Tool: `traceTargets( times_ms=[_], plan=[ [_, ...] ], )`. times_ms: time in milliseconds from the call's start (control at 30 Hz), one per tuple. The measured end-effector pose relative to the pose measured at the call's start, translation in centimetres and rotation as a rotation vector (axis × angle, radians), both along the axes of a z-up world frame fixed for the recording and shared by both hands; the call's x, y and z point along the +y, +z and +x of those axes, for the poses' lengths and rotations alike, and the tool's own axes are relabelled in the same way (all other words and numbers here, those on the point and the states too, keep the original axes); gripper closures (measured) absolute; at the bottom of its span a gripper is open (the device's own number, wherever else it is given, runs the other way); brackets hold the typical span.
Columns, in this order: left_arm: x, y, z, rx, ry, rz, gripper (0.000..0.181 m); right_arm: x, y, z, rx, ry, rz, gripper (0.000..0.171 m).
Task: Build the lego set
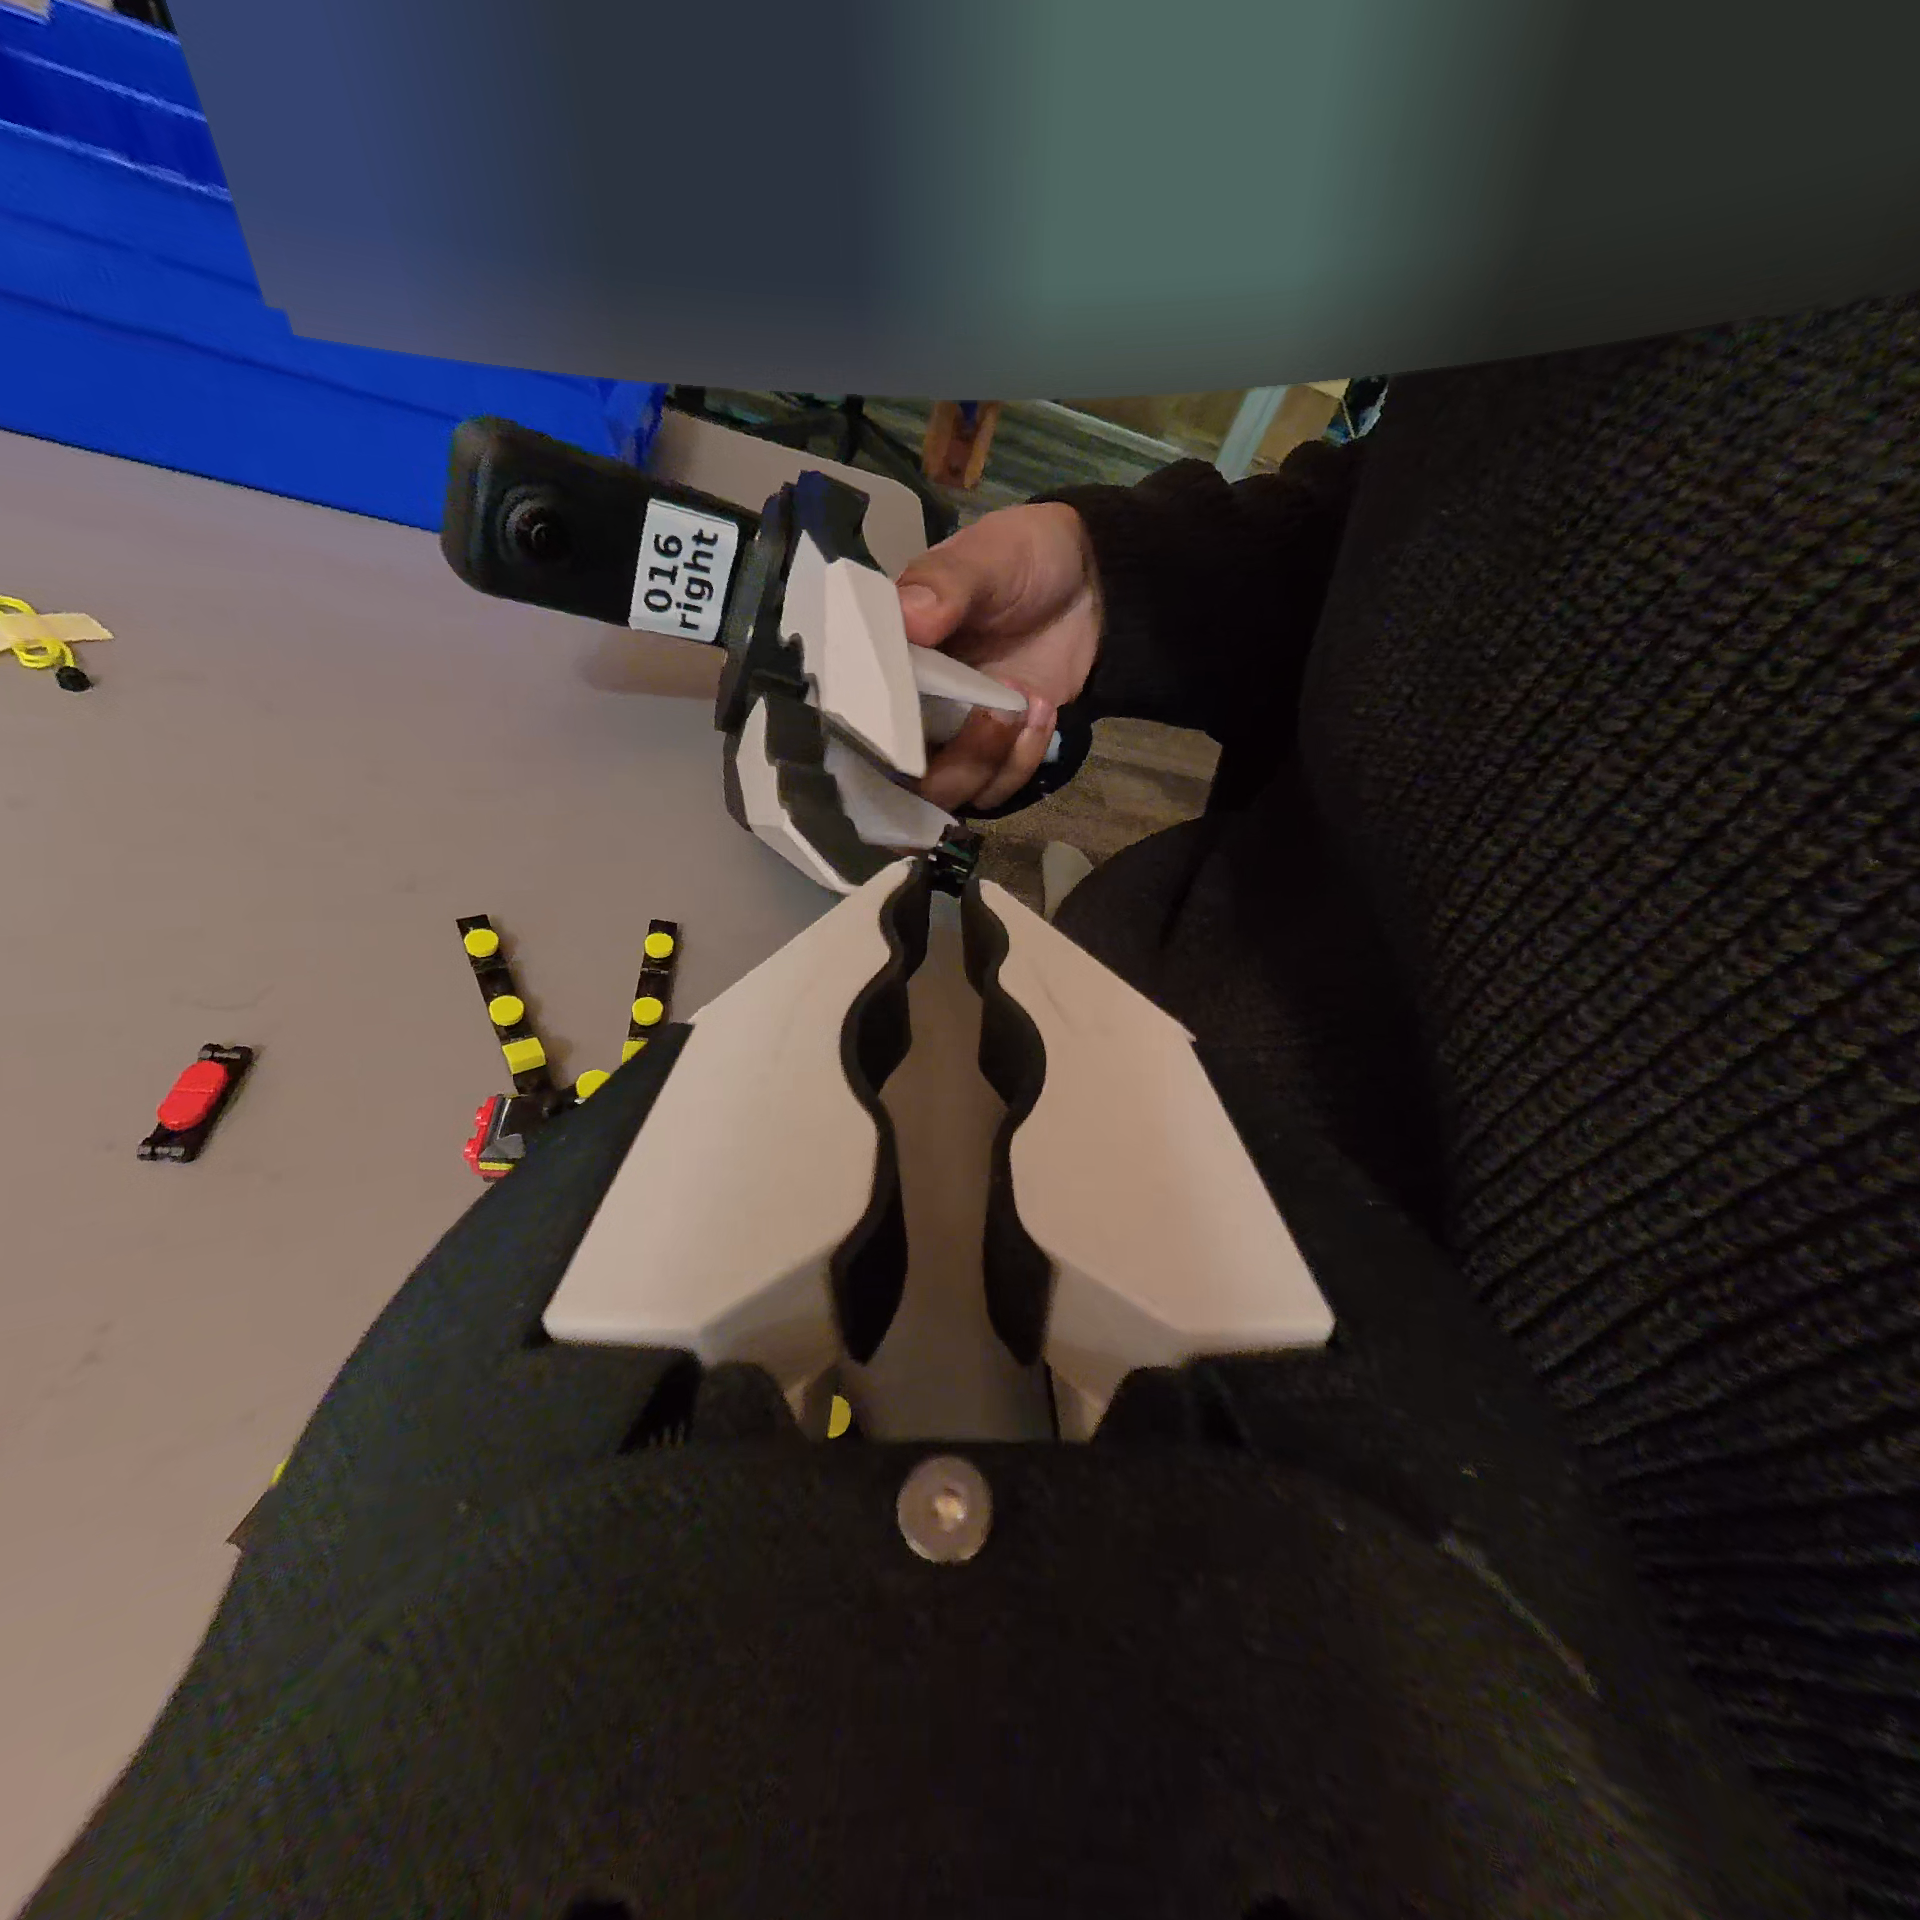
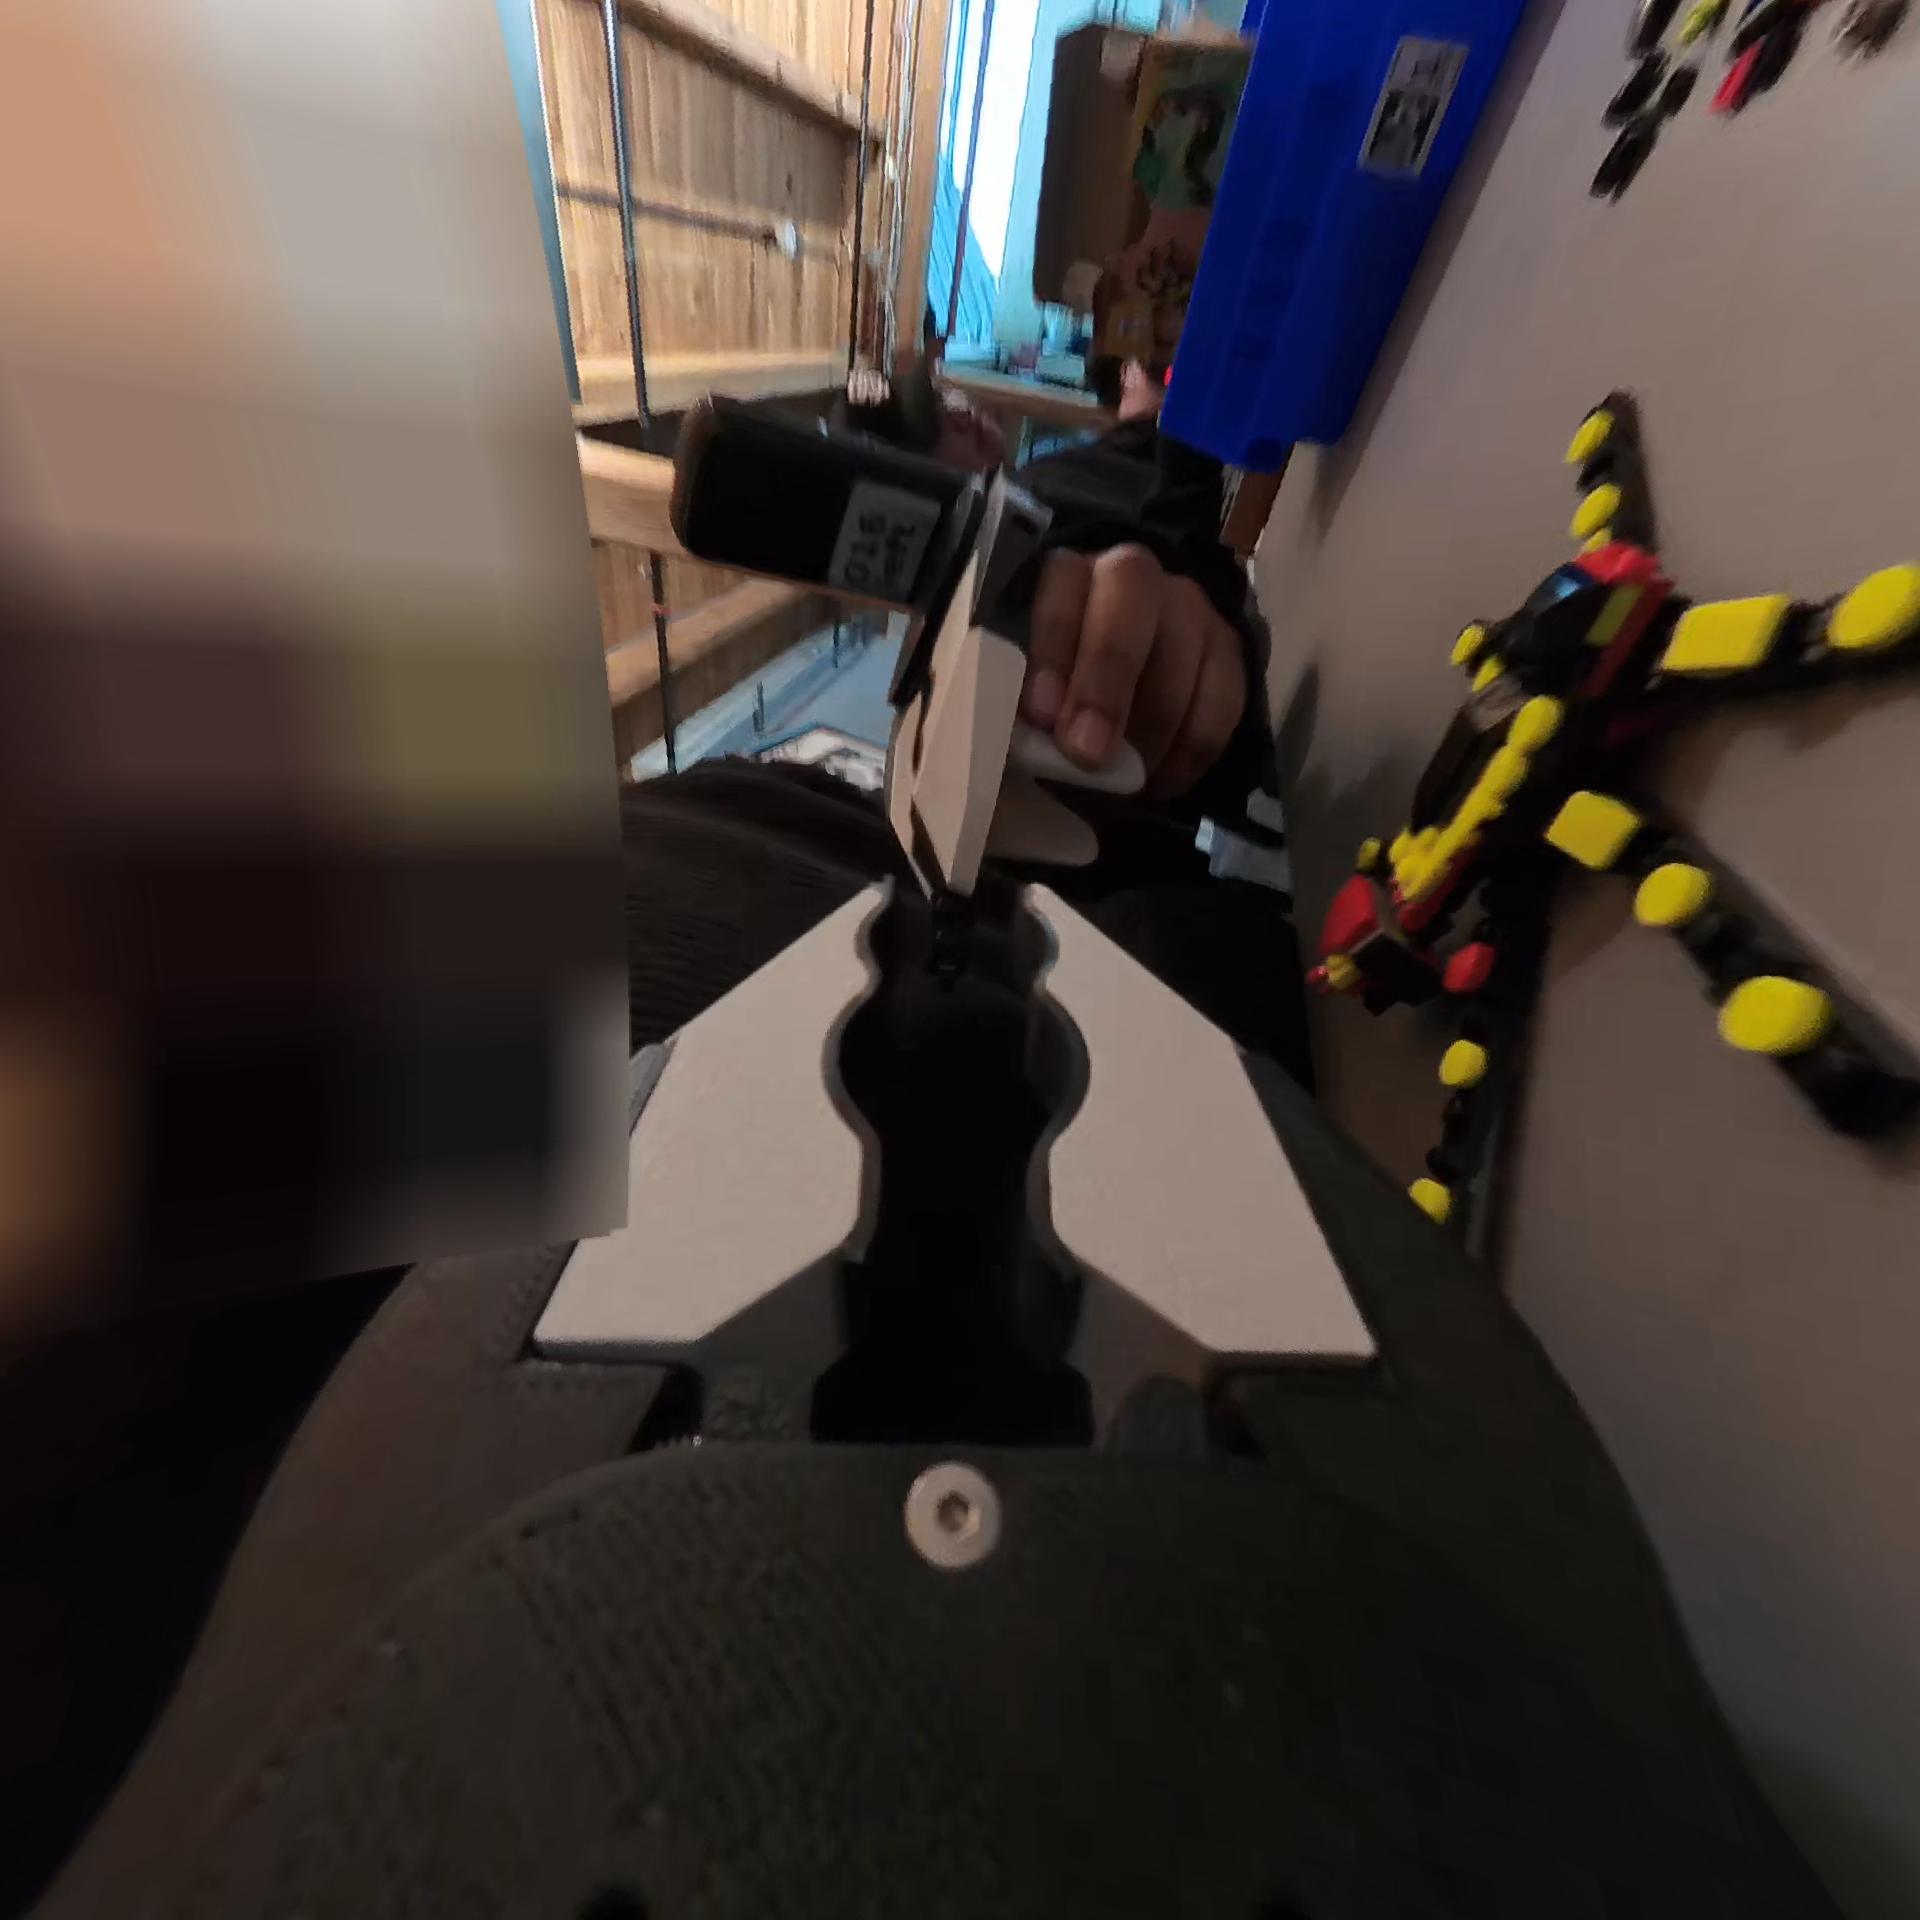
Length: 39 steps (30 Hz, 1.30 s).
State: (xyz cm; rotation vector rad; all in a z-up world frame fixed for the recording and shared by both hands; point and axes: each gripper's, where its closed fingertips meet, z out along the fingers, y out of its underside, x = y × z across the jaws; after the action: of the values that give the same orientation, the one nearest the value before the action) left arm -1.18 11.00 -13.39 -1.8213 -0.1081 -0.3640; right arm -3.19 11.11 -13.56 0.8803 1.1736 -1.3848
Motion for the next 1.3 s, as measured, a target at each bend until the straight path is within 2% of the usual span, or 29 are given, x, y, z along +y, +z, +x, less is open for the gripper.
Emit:
traceTargets(
  times_ms=[167,267,500,800,1167,1200,1267,1300],
  plan=[
    [0.0,0.0,0.6,-0.023,-0.036,0.000,0.177,-0.9,0.5,1.7,-0.009,0.085,-0.029,0.147],
    [0.0,0.1,0.9,-0.029,-0.051,0.003,0.178,-0.9,0.6,2.1,-0.013,0.105,-0.041,0.165],
    [0.0,0.2,1.3,-0.040,-0.071,0.000,0.178,-0.9,1.0,2.6,0.020,0.125,-0.030,0.165],
    [0.2,1.2,-0.2,0.042,0.053,0.033,0.178,-0.5,2.3,0.9,0.115,0.001,-0.008,0.166],
    [0.0,1.3,-1.0,0.083,0.108,0.015,0.178,-0.3,2.8,-0.1,0.106,-0.087,-0.035,0.167],
    [0.0,1.4,-0.9,0.089,0.103,0.016,0.178,-0.1,2.8,-0.3,0.104,-0.105,-0.046,0.168],
    [0.4,2.3,0.8,0.056,0.041,0.057,0.181,2.3,2.6,-3.1,0.070,-0.250,-0.067,0.170],
    [0.6,1.5,0.2,0.136,0.089,0.014,0.181,2.9,1.6,-3.8,0.103,-0.290,0.011,0.171]
  ],
)
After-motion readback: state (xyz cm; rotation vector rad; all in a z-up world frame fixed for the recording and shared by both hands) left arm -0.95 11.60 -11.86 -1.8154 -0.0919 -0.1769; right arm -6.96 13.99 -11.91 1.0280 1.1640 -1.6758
